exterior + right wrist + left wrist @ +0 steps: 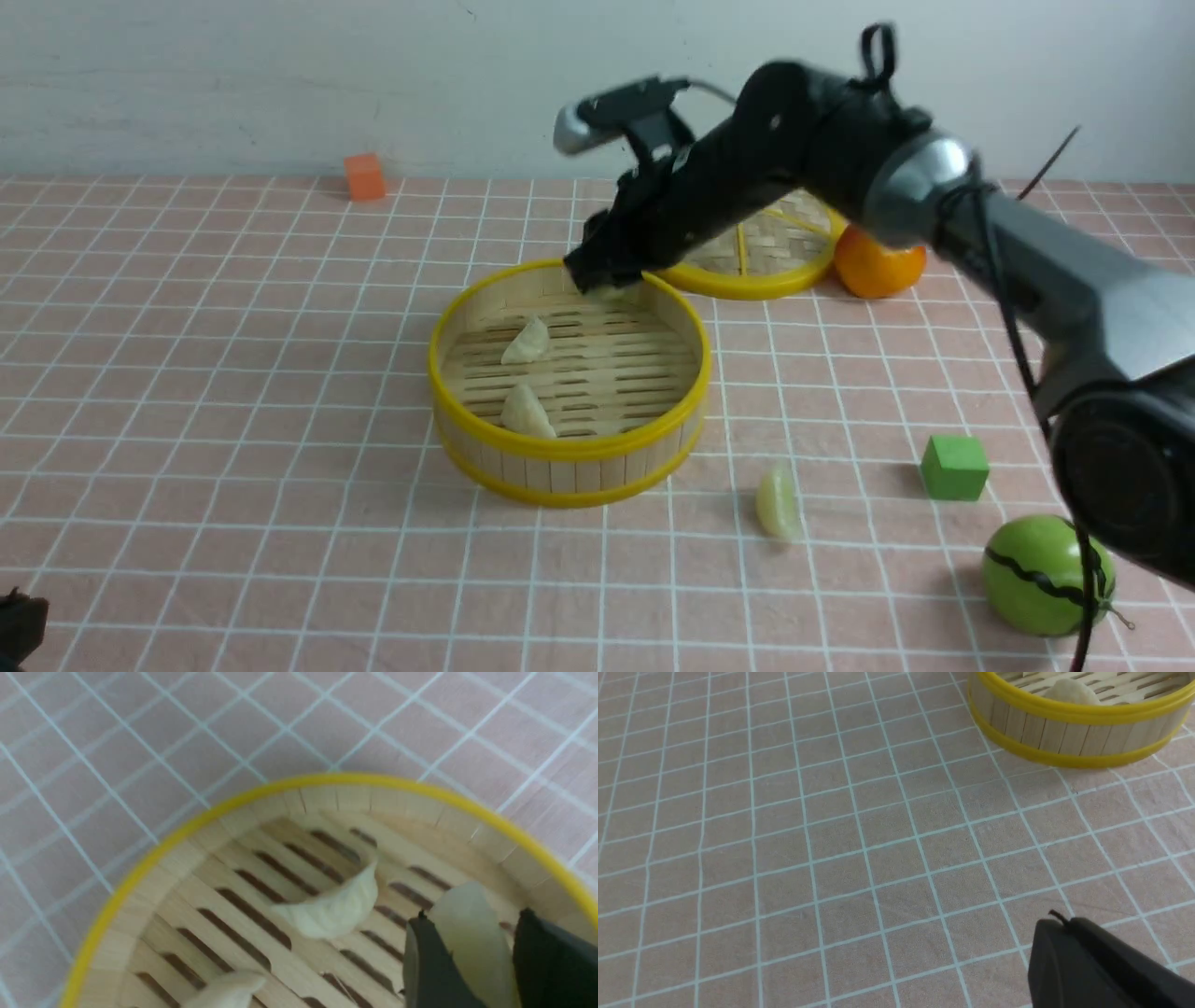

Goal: Put the dumplings into the steamer on the table with the pink tablecloth.
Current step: 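Place the dumpling in the bamboo steamer basket with the right gripper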

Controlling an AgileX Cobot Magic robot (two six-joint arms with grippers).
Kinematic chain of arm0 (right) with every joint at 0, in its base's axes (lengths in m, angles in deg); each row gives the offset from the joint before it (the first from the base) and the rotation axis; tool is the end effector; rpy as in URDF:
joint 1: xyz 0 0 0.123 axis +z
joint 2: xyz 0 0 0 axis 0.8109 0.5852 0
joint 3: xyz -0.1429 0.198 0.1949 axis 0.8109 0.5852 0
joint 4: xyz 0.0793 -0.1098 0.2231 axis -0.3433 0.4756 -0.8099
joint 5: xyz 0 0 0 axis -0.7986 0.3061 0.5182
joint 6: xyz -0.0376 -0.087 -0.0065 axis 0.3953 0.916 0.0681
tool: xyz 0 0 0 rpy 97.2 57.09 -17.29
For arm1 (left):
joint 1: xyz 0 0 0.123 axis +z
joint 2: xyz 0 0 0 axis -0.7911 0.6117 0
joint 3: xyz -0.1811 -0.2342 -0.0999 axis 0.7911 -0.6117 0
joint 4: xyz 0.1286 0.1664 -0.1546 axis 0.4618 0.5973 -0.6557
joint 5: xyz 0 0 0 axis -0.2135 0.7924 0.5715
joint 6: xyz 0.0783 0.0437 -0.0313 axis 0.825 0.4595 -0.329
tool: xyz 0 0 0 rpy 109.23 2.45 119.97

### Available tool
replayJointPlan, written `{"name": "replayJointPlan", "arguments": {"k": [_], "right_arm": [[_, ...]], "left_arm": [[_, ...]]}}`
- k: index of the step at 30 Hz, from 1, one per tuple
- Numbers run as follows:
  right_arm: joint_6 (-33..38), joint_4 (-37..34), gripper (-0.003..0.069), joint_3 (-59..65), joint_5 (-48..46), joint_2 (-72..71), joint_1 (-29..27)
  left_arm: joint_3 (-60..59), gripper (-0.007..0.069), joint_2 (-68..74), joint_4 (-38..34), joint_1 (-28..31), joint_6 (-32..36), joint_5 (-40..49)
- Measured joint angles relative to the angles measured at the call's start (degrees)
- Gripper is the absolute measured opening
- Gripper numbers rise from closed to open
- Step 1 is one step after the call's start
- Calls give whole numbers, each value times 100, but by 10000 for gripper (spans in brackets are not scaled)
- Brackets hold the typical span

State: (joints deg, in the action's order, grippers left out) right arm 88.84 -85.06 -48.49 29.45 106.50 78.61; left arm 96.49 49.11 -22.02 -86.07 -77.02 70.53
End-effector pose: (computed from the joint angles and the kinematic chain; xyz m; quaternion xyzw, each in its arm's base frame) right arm 0.5153 0.2636 0.2374 -0.3112 0.8713 0.1812 0.3334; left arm 0.0692 -0.0118 0.2842 0.1369 0.8544 -0.0387 0.4998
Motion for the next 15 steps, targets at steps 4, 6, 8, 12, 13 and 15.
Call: {"name": "replayJointPlan", "arguments": {"k": [4, 6, 8, 12, 13, 15], "right_arm": [[-311, 390, 293, 65, -60, 194, -50], [-418, 299, 356, 65, 16, 123, -76], [-415, 171, 423, 65, 43, -3, -85], [-317, 76, 505, 65, -169, -320, -85], [-304, 76, 514, 65, -297, -437, -97], [-304, 95, 521, 77, -567, -689, -125]], "left_arm": [[-25, -14, 0, -40, 0, -5, -6], [-24, -14, 0, -80, 0, -5, -6], [-24, -14, 0, -103, 0, -5, -6], [-24, -14, 0, -126, 0, -5, 0], [-24, -14, 0, -128, 0, -5, 0], [-24, -14, 0, -151, 0, -5, 29]]}}
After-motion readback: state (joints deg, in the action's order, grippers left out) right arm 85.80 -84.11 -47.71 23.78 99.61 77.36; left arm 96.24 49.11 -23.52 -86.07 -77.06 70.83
